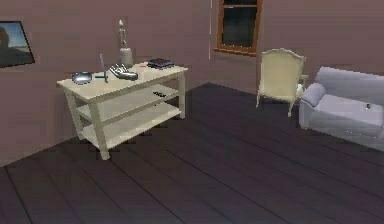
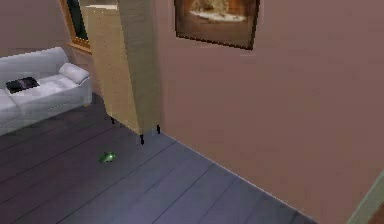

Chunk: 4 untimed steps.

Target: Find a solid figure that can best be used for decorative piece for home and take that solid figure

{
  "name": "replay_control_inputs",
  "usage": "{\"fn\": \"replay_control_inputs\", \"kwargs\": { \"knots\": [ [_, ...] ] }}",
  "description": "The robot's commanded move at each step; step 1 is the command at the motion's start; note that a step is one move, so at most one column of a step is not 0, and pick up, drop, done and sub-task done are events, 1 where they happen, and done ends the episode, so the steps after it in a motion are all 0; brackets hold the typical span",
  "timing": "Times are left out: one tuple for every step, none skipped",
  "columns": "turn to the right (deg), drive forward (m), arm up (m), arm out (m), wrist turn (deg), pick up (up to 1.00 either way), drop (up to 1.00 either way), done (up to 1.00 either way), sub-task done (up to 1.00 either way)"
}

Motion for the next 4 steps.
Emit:
{"fn": "replay_control_inputs", "kwargs": {
  "knots": [
    [-3.0, 0.00, 0.00, 0.00, 0.0, 0.00, 0.00, 0.00, 0.00],
    [0.0, 0.45, 0.00, 0.00, 0.0, 0.00, 0.00, 0.00, 0.00],
    [-30.0, 0.00, 0.00, 0.00, 0.0, 0.00, 0.00, 0.00, 0.00],
    [0.0, 0.85, 0.00, 0.00, 0.0, 0.00, 0.00, 0.00, 0.00]
  ]
}}
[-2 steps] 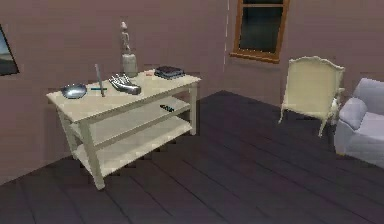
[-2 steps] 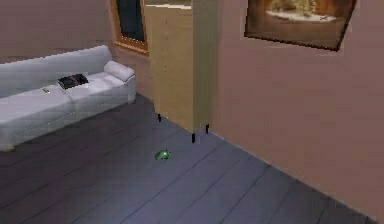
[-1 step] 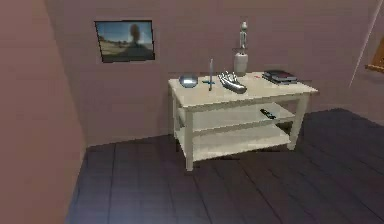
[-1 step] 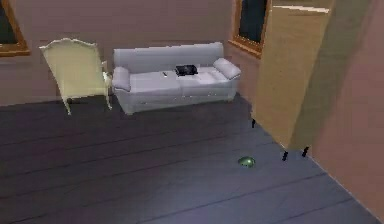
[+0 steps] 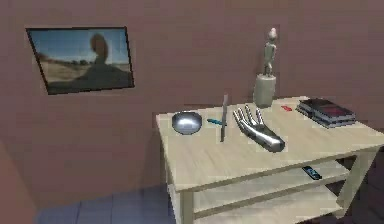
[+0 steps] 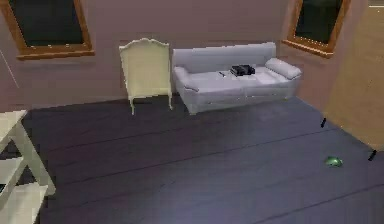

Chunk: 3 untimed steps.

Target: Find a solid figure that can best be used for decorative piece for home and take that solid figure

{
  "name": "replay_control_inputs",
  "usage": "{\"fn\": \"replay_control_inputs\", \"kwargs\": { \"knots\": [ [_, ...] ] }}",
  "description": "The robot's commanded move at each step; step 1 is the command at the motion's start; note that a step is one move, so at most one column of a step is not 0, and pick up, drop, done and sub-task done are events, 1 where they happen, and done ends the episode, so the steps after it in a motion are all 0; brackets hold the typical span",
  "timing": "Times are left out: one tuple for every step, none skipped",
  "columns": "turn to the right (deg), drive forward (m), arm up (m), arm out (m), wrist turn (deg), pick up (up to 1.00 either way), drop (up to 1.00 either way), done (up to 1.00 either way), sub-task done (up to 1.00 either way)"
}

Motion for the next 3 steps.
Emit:
{"fn": "replay_control_inputs", "kwargs": {
  "knots": [
    [-45.0, 0.00, 0.00, 0.00, 0.0, 0.00, 0.00, 0.00, 0.00],
    [-24.0, 0.00, 0.00, 0.00, 0.0, 0.00, 0.00, 0.00, 0.00],
    [45.0, 0.00, 0.00, 0.00, 0.0, 0.00, 0.00, 0.00, 0.00]
  ]
}}
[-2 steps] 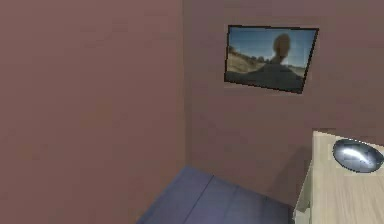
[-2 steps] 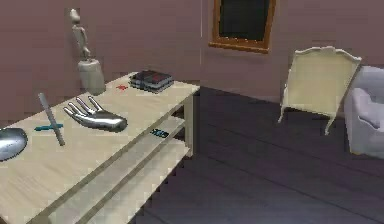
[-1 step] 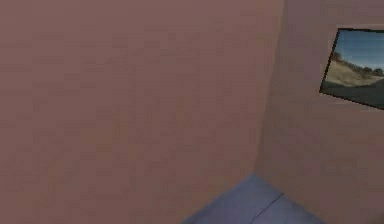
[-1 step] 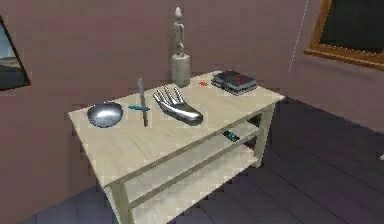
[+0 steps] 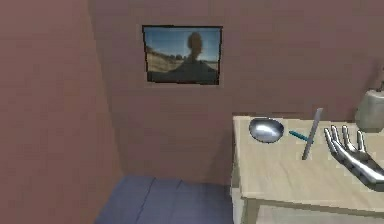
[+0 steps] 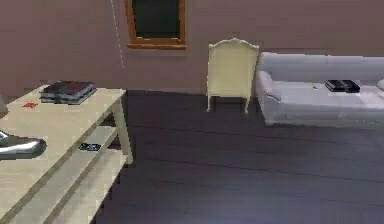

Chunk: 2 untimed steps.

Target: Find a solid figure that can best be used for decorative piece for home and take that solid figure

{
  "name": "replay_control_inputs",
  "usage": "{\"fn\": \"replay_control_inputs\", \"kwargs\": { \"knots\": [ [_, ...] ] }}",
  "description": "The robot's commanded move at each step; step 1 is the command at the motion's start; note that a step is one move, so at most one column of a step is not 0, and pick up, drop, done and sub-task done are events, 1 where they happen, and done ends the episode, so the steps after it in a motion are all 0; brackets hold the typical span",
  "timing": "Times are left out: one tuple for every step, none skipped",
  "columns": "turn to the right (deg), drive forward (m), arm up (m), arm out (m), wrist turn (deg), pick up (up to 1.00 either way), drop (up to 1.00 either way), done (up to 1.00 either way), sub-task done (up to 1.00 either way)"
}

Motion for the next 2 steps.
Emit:
{"fn": "replay_control_inputs", "kwargs": {
  "knots": [
    [45.0, 0.00, 0.00, 0.00, 0.0, 0.00, 0.00, 0.00, 0.00],
    [24.0, 0.00, 0.00, 0.00, 0.0, 0.00, 0.00, 0.00, 0.00]
  ]
}}
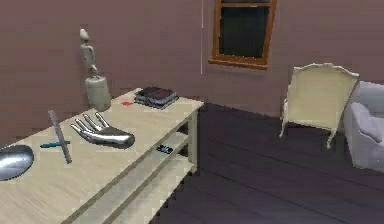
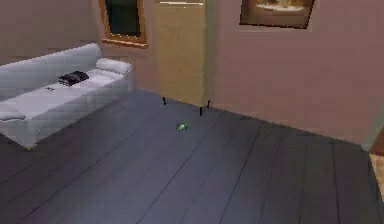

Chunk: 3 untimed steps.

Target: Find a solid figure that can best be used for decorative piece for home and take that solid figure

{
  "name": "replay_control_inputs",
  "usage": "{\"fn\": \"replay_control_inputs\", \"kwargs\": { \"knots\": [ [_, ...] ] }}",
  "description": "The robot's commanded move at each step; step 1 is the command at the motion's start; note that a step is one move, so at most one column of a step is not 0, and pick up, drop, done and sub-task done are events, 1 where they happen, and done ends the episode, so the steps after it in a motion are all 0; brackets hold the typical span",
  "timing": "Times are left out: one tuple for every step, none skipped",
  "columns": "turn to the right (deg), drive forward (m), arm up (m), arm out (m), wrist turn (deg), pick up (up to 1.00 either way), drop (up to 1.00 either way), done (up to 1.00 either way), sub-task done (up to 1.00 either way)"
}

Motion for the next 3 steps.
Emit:
{"fn": "replay_control_inputs", "kwargs": {
  "knots": [
    [0.0, 0.85, 0.00, 0.00, 0.0, 0.00, 0.00, 0.00, 0.00],
    [30.0, 0.00, 0.00, 0.00, 0.0, 0.00, 0.00, 0.00, 0.00],
    [0.0, 0.05, 0.00, 0.00, 0.0, 0.00, 0.00, 0.00, 0.00]
  ]
}}
